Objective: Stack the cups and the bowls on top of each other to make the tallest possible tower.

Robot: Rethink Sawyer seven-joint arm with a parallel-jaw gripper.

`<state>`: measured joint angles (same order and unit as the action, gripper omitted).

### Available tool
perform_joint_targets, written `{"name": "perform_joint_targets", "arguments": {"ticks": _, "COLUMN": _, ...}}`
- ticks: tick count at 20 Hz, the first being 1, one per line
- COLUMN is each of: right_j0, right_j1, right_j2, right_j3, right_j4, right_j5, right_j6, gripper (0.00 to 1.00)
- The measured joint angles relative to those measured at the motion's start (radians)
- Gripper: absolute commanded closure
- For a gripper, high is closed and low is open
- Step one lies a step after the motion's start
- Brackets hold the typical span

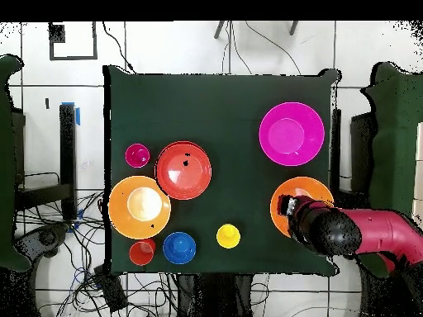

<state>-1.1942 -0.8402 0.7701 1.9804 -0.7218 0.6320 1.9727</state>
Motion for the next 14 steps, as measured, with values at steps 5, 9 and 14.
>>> {"name": "perform_joint_targets", "arguments": {"ticks": 5, "right_j0": 0.011, "right_j1": 0.009, "right_j2": -0.032, "right_j3": 0.0, "right_j4": -0.001, "right_j5": -0.028, "right_j6": 0.0, "gripper": 0.0}}
{"name": "perform_joint_targets", "arguments": {"ticks": 9, "right_j0": 0.038, "right_j1": 0.027, "right_j2": -0.069, "right_j3": 0.0, "right_j4": -0.001, "right_j5": -0.062, "right_j6": 0.0, "gripper": 0.0}}
{"name": "perform_joint_targets", "arguments": {"ticks": 14, "right_j0": 0.074, "right_j1": 0.056, "right_j2": -0.105, "right_j3": 0.0, "right_j4": -0.001, "right_j5": -0.107, "right_j6": 0.0, "gripper": 0.0}}
